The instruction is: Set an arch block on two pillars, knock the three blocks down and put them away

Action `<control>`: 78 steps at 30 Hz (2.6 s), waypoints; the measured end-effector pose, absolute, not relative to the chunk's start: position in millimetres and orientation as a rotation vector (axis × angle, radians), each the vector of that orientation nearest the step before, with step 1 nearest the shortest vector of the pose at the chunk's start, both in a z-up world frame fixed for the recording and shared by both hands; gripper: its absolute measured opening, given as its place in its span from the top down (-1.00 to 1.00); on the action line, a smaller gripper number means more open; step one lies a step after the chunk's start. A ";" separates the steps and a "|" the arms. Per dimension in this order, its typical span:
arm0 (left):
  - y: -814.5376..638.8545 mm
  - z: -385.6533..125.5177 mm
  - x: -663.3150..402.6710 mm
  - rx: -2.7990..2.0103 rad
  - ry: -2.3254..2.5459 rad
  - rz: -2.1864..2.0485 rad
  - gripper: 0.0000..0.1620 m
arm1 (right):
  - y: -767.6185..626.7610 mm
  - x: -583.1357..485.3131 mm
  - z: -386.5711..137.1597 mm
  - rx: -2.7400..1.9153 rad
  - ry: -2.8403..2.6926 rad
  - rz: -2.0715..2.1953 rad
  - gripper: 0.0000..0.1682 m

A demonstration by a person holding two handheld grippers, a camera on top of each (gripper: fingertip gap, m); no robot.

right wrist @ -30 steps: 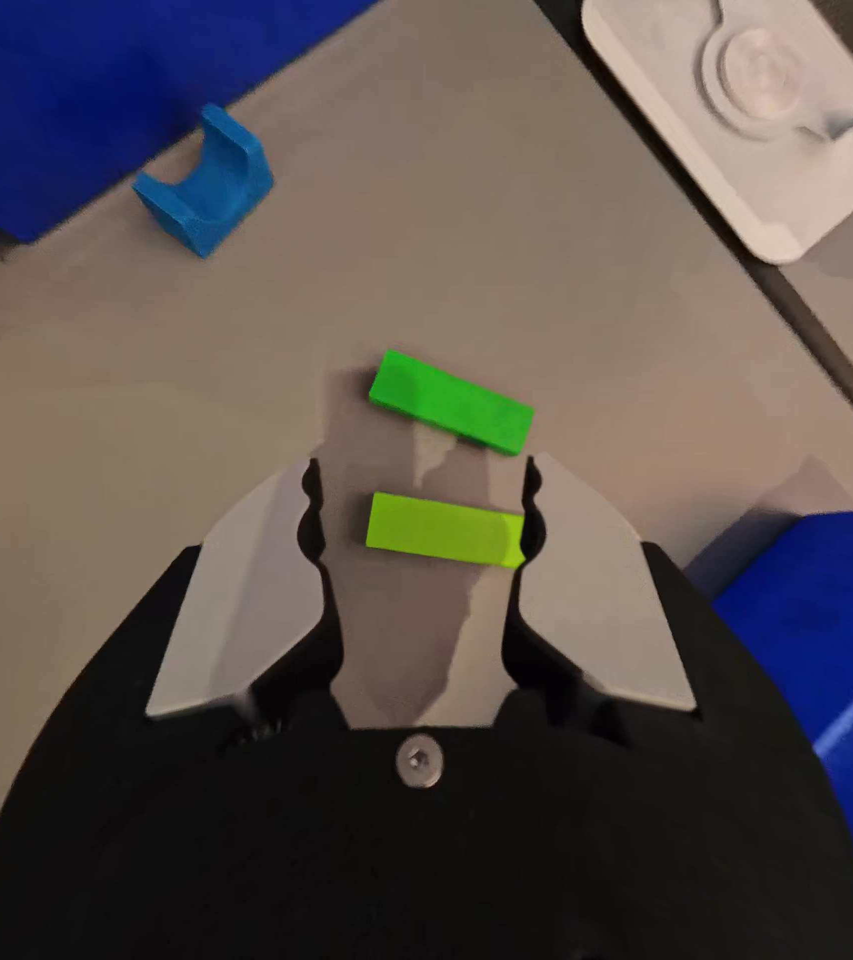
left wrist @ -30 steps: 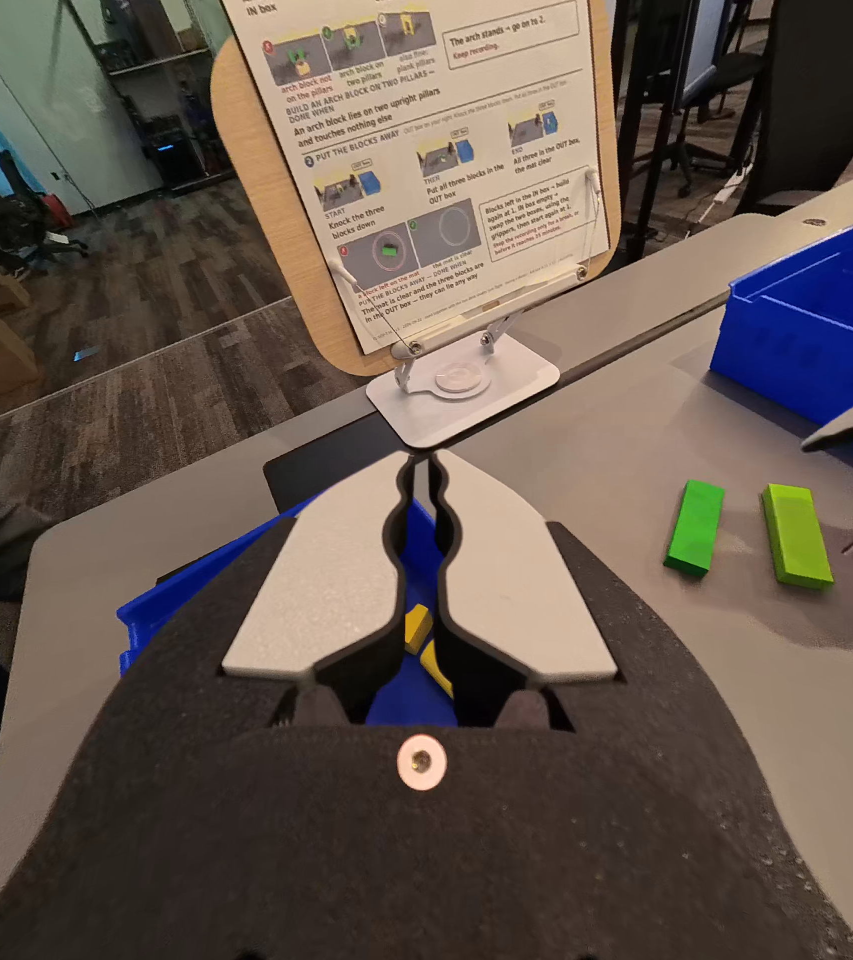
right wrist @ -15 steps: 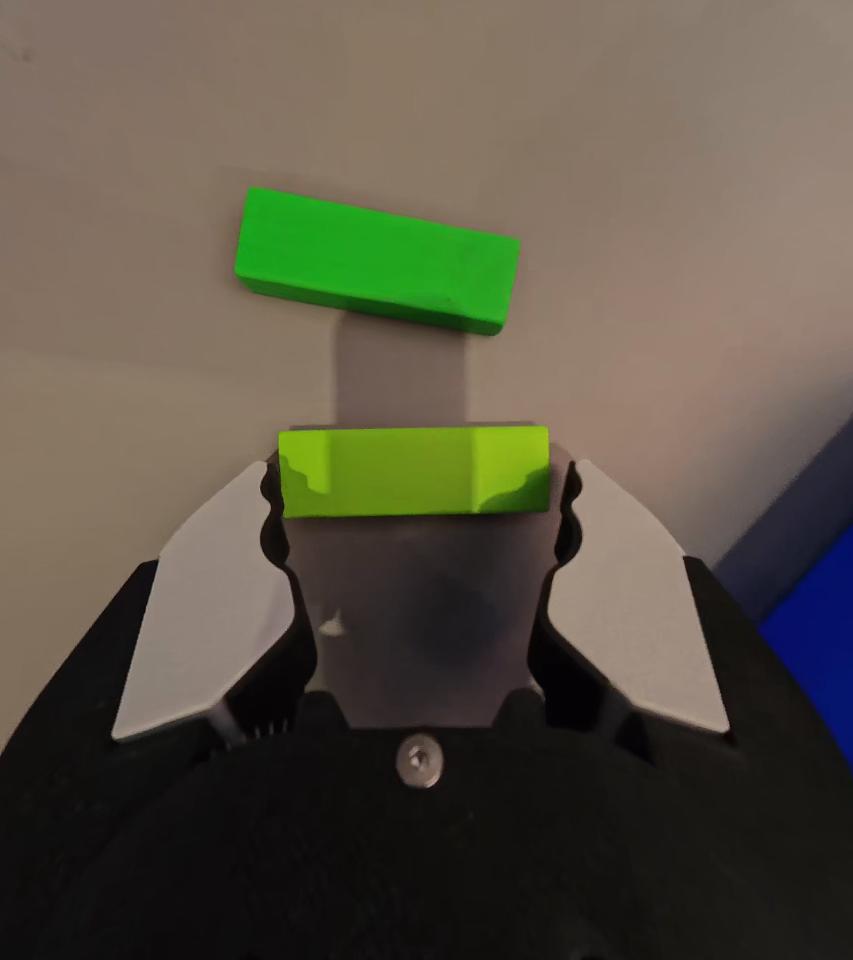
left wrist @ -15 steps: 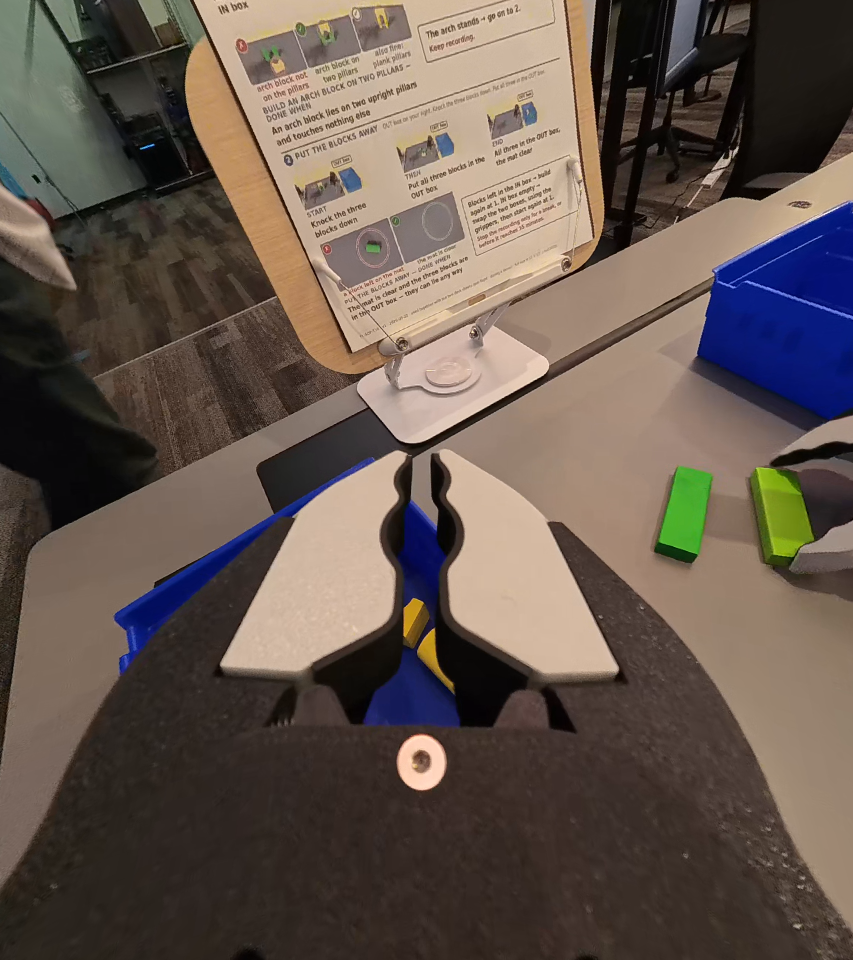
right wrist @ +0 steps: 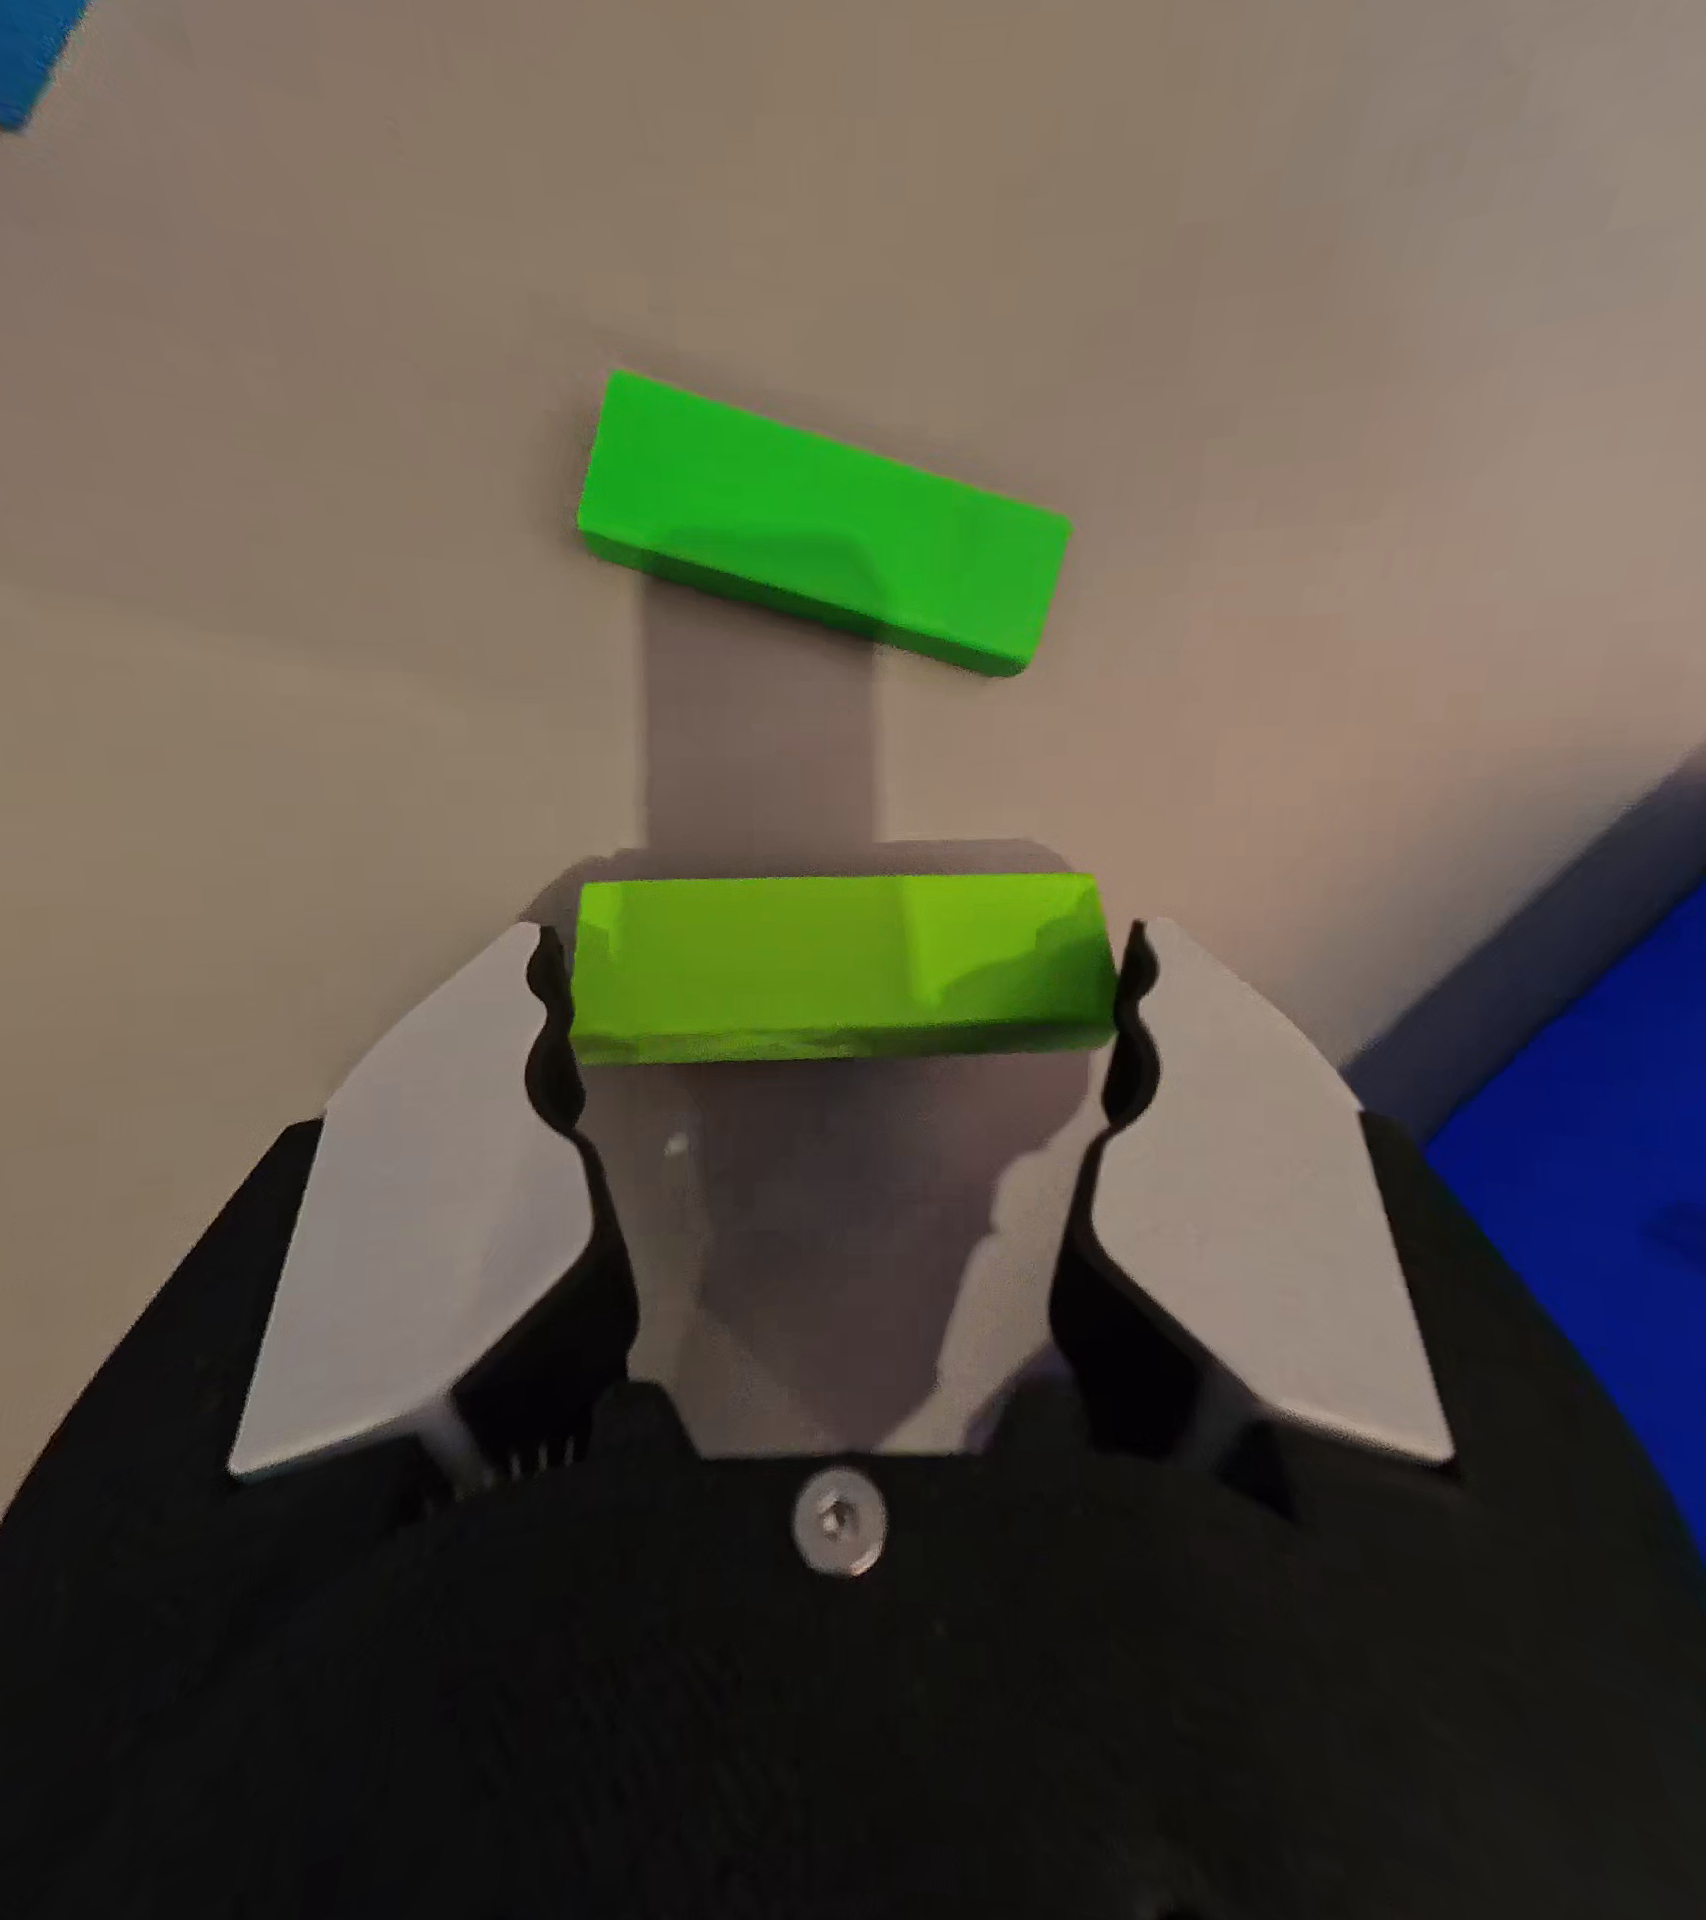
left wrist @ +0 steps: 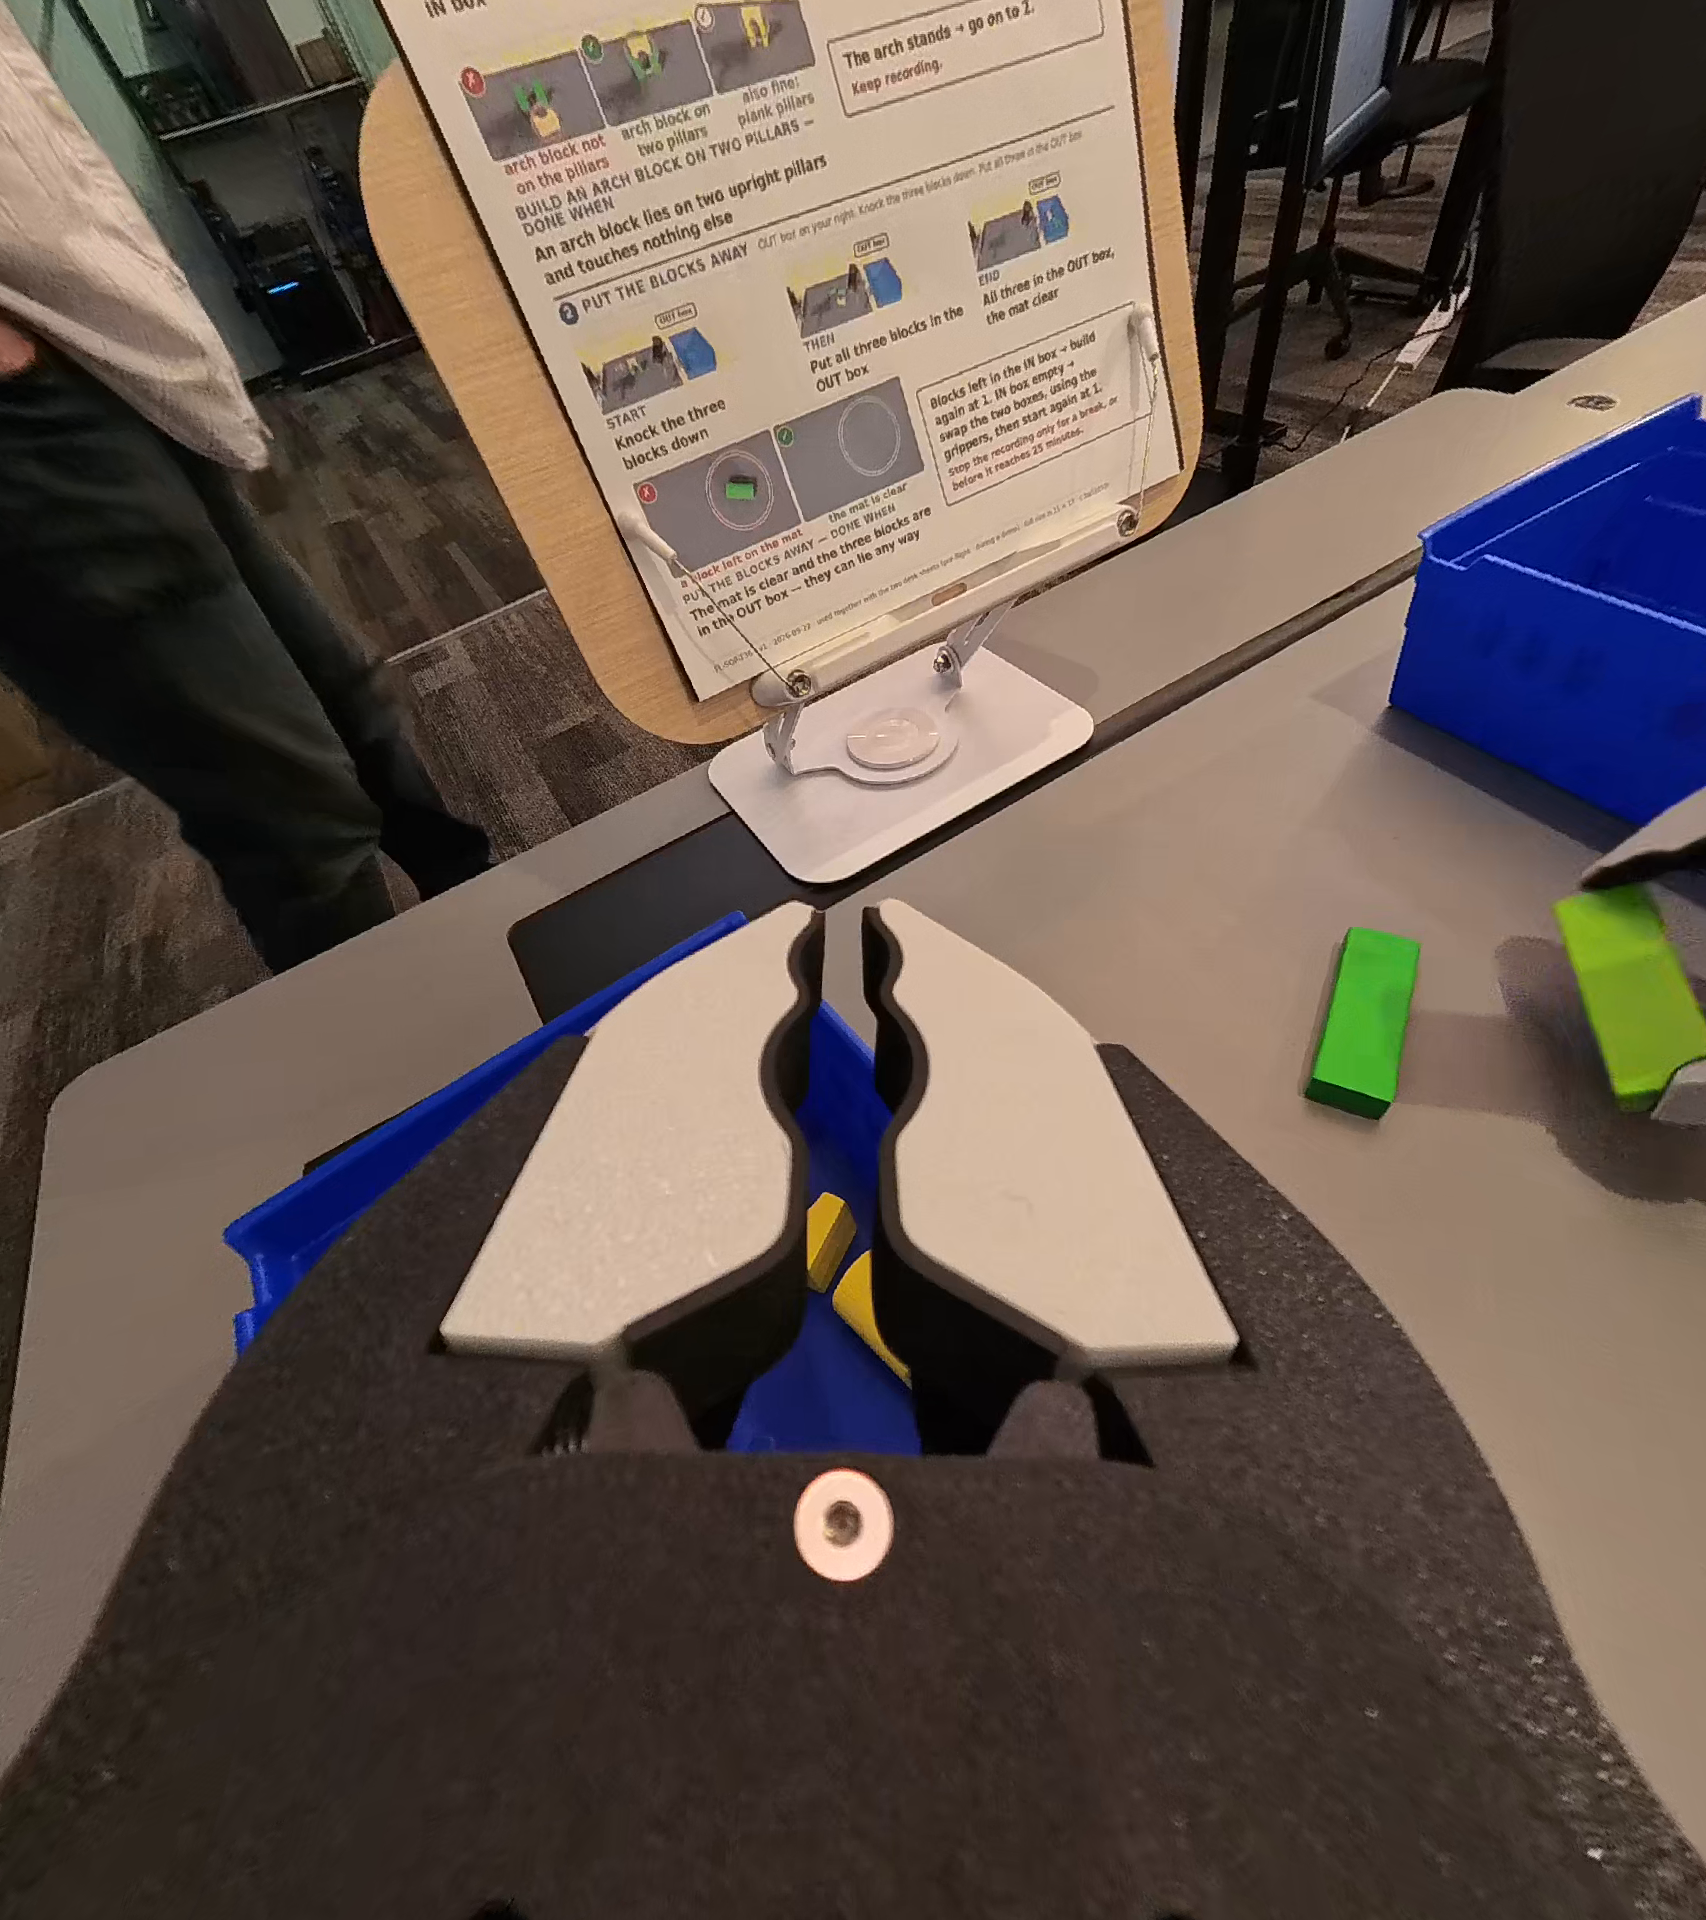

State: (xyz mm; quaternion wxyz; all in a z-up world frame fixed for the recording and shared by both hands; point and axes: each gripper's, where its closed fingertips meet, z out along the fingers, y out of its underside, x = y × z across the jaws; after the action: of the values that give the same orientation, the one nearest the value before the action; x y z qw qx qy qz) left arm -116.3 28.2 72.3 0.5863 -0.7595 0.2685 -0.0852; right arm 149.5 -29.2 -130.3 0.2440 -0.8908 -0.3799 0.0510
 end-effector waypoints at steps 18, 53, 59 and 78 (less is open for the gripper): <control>21.9 73.1 -102.0 -1.764 0.679 -0.189 0.90 | 64.7 350.0 -21.2 -2.452 -0.500 -0.062 -0.21; 20.4 64.2 -151.1 -1.863 0.578 -0.219 0.81 | 16.2 90.0 -127.4 -1.797 -2.137 0.128 0.49; 21.0 62.5 -156.9 -1.872 0.570 -0.230 0.80 | 17.1 90.4 -156.3 -1.835 -2.321 0.042 0.52; 1.7 69.1 -119.4 -1.843 0.703 -0.331 0.76 | 27.8 298.4 -2.7 -2.452 -1.116 -0.042 0.61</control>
State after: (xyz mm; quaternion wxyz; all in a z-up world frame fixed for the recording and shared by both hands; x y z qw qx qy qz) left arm -119.4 1.7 69.1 0.5402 -0.7754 0.2959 -0.1392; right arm 298.4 27.8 -2.7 0.2219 -0.8874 -0.4038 -0.0152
